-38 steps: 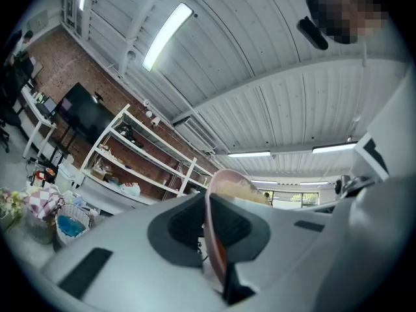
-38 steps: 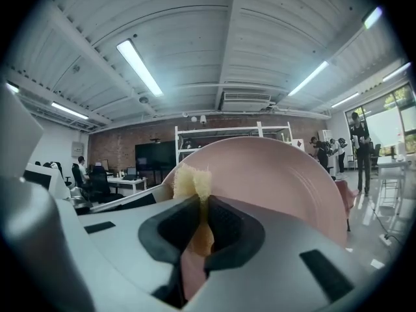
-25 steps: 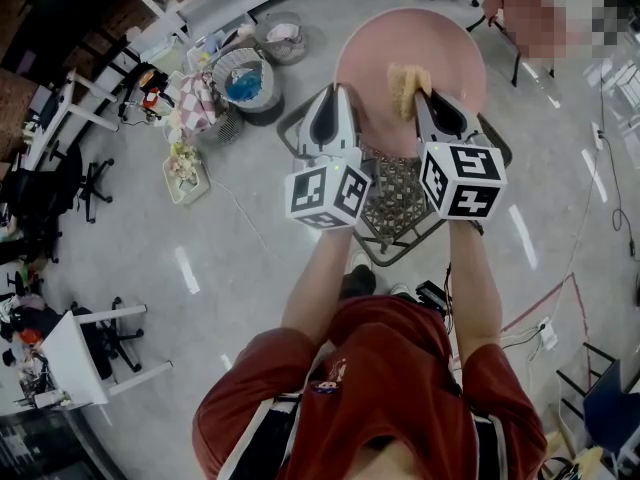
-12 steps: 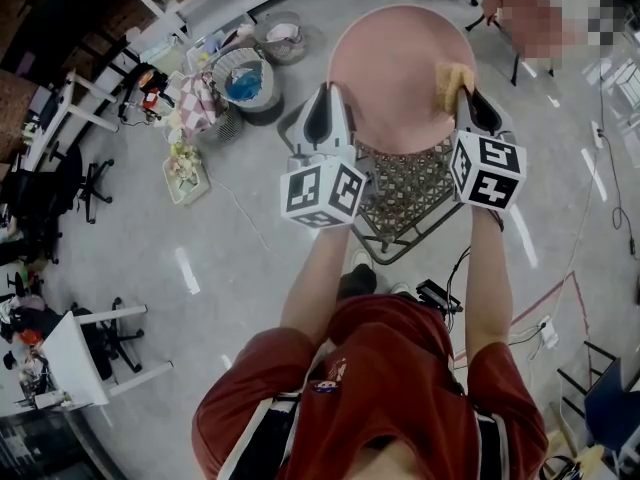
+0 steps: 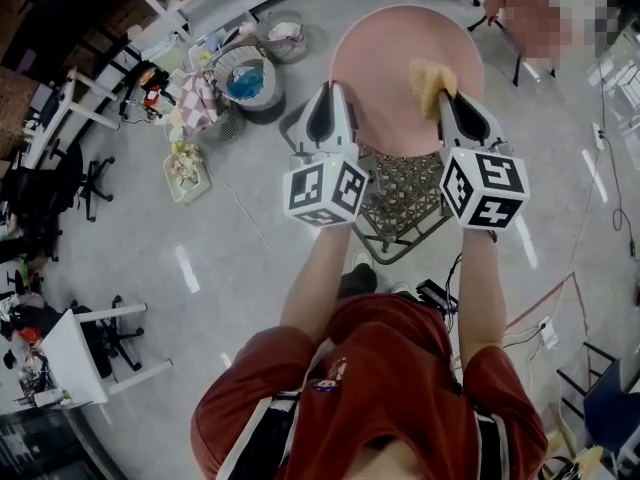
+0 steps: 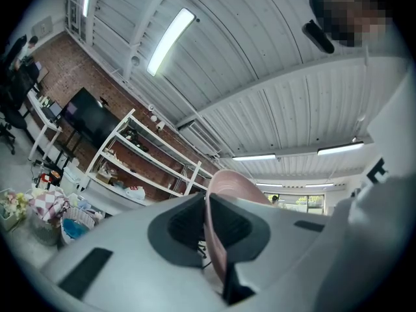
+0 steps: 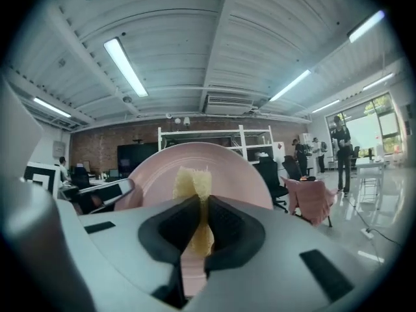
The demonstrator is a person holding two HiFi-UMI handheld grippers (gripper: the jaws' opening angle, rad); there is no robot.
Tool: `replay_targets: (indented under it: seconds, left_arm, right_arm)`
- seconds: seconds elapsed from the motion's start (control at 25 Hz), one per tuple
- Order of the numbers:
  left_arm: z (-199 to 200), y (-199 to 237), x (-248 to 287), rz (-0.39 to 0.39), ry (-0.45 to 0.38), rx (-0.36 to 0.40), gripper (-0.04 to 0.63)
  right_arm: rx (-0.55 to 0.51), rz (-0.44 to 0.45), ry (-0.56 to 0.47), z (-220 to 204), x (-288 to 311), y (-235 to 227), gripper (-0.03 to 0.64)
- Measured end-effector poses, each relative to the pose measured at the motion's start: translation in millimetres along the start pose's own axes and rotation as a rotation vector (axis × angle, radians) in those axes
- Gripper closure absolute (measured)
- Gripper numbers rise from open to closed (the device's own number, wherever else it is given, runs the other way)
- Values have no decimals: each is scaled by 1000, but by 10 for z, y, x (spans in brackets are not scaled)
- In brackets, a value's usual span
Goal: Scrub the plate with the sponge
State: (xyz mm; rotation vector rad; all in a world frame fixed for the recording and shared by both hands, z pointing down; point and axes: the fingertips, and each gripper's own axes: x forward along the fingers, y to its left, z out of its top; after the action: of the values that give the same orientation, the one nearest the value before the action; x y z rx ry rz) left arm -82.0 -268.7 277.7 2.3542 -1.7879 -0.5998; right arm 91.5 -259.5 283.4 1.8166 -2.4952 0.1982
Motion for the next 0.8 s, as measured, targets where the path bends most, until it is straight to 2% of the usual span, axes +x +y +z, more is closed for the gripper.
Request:
replay_targets:
  seconds: [0.2, 0.36, 0.56, 0.8]
  left_arm:
    - [17, -21, 46, -6, -7, -2, 572]
    - [-3, -46, 37, -4, -11, -4, 572]
    - [16, -13, 32, 1, -13, -10, 571]
    - [55, 26, 9, 5, -22, -14, 571]
  right_arm:
    - [1, 151, 32, -69, 33, 555, 572]
    - [-8, 221, 66, -202, 45, 800, 572]
    - [4, 232, 86, -268, 101, 850, 572]
    - [-4, 183, 106, -355, 131, 688, 572]
